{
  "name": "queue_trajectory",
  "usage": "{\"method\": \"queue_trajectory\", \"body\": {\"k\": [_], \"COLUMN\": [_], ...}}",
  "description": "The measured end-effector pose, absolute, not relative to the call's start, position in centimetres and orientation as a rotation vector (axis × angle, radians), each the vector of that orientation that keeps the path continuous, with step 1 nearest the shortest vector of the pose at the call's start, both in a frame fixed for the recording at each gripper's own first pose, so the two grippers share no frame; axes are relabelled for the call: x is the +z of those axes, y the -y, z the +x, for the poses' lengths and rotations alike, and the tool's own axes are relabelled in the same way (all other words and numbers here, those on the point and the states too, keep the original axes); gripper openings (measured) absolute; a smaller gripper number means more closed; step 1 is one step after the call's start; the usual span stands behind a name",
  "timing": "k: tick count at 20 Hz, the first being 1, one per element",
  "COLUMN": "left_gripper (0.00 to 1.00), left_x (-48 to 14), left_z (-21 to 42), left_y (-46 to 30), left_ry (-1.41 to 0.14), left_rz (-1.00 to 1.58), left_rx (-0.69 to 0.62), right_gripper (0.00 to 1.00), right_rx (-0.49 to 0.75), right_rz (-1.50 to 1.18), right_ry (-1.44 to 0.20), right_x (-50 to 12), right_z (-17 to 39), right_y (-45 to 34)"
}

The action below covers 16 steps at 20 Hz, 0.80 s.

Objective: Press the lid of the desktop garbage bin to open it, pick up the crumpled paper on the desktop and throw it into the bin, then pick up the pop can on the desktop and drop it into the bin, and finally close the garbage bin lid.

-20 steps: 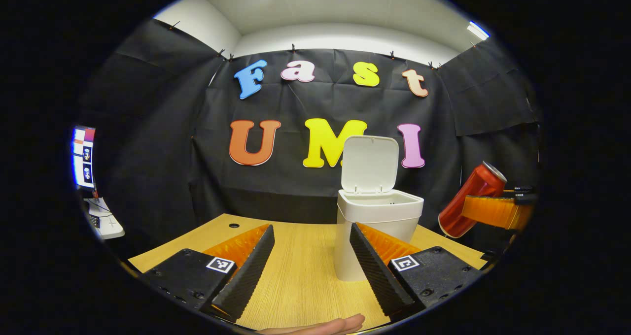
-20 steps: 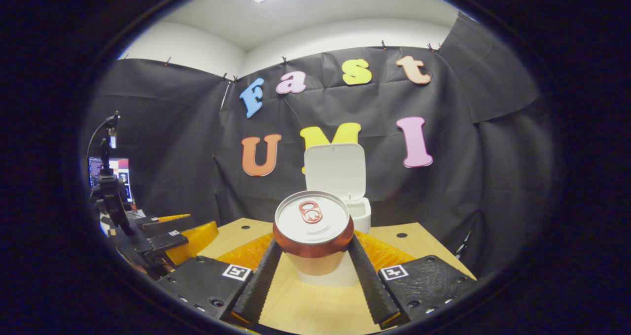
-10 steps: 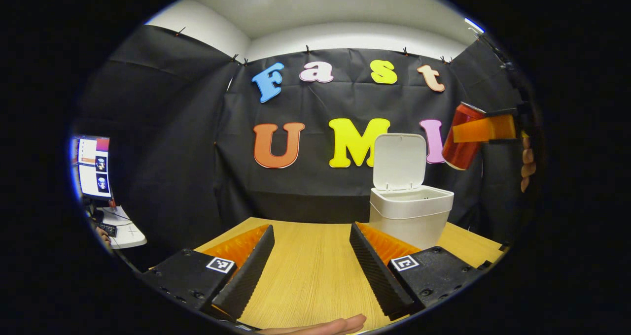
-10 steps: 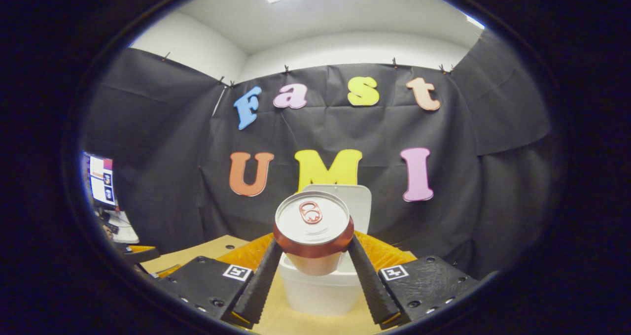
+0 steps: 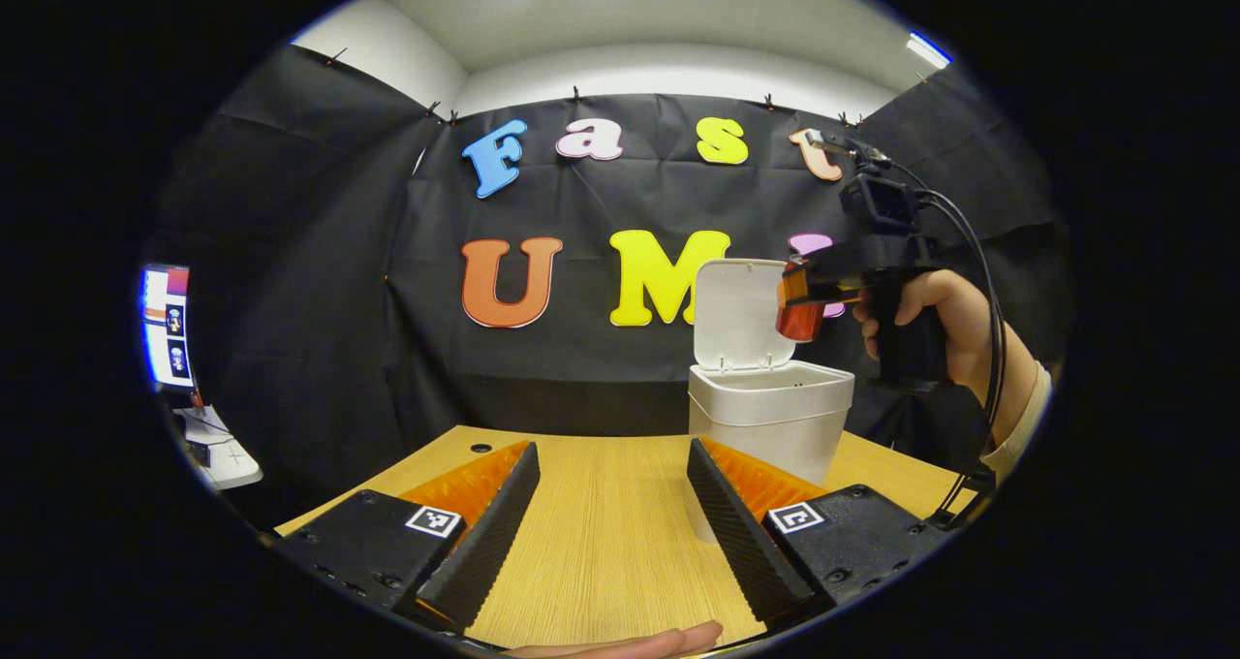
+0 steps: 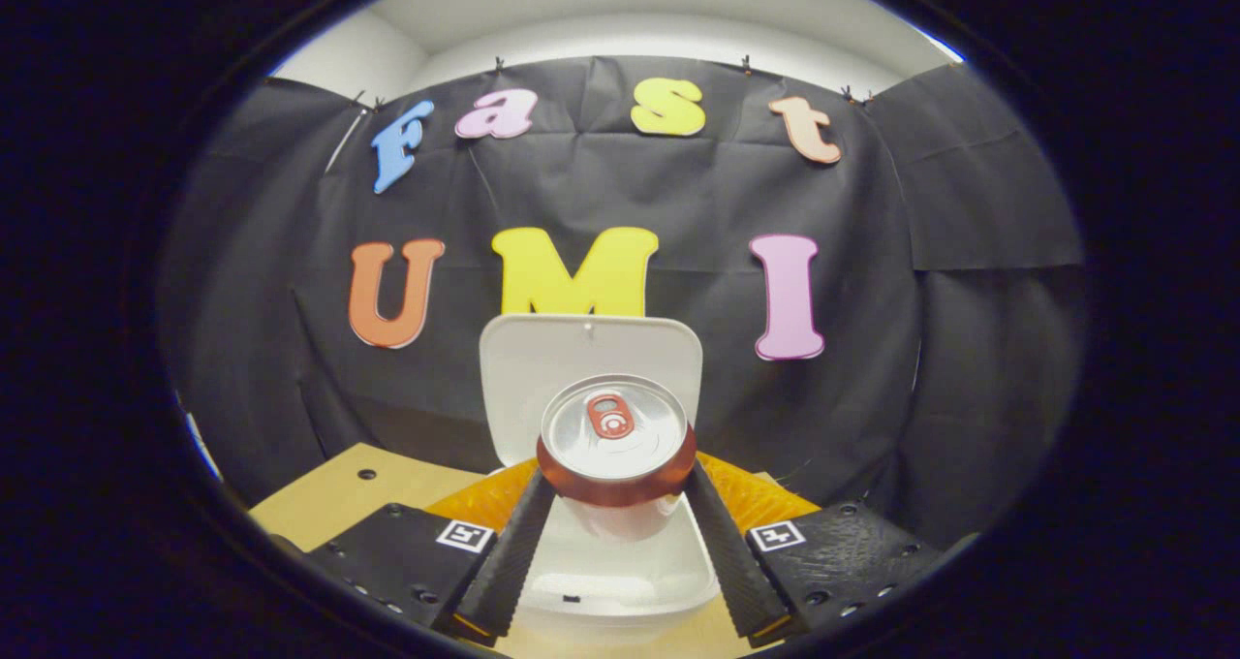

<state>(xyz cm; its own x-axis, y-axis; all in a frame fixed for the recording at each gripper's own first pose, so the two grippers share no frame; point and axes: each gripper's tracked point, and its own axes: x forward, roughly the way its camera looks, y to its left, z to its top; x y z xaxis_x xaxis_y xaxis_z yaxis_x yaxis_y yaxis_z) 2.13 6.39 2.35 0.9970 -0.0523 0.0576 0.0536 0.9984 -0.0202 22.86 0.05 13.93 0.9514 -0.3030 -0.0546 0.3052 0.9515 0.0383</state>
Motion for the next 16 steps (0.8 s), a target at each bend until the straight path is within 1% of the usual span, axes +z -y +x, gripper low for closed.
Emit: {"method": "queue_trajectory", "body": {"k": [3, 4, 7, 10, 16], "left_gripper": [0.99, 0.99, 0.99, 0.99, 0.99], "left_x": [1.9, 2.0, 1.8, 1.6, 1.5], "left_z": [2.4, 2.4, 2.4, 2.6, 2.5], "left_y": [-7.2, -7.5, -8.1, -8.6, -8.1], "left_ry": [0.04, 0.041, 0.04, 0.03, 0.028], "left_rz": [-0.032, -0.033, -0.032, -0.038, -0.027], "left_rx": [-0.041, -0.037, -0.028, -0.015, -0.028], "right_gripper": [0.81, 0.81, 0.81, 0.81, 0.81], "right_rx": [-0.292, -0.304, -0.283, -0.292, -0.249], "right_rz": [0.107, 0.102, 0.144, 0.157, 0.145], "right_ry": [-0.149, -0.171, -0.223, -0.24, -0.246], "right_x": [11.3, 10.6, 9.2, 8.8, 9.3], "right_z": [25.2, 25.5, 26.2, 26.3, 26.1], "right_y": [-0.3, 0.2, 0.3, 0.4, -1.0]}}
